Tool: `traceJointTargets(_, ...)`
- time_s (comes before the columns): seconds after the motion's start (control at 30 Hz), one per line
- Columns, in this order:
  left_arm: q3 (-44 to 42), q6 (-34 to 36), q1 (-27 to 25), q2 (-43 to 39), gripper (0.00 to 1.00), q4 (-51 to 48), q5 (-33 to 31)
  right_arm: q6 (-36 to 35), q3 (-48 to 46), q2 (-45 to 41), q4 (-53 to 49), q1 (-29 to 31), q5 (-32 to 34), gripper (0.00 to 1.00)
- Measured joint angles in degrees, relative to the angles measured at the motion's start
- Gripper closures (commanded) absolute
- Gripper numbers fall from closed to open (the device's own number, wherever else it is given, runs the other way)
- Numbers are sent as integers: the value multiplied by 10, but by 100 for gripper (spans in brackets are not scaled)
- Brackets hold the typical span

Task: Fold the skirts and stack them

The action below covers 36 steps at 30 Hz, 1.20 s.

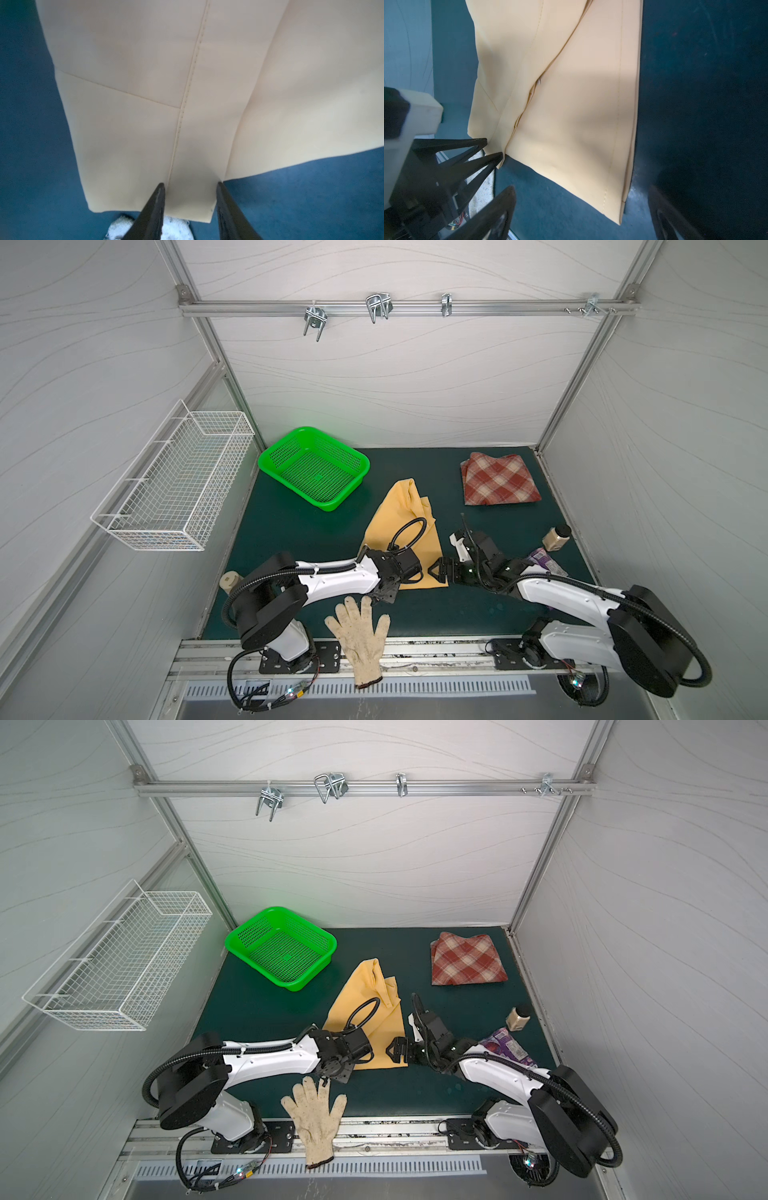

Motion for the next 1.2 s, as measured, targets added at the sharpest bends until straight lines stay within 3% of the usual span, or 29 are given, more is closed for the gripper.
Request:
traceJointTargets(0.23,-4,-1,-3,0,58,3,2,2,0,6,7,7,1,1)
traceJointTargets(0.33,-4,0,-7,0,53,3,2,3,0,9,8,10,3,1)
traceJointTargets(0.53,-4,-4,-26,0,52,3,5,4,0,13,10,11,6,1)
traceJointTargets(0.8,-3,-24,-32,12,66,2,-13,4,0,13,16,15,8,1)
traceJointTargets(0.87,-1,-30,-32,17,81,0,-25,4,0,13,16,15,8,1)
traceJointTargets(1.03,6,-35,-32,36,96,-13,-51,4,1,12,17,19,11,1)
traceJointTargets(1.2,14,-35,-32,40,100,-30,-65,8,10,4,17,23,14,1)
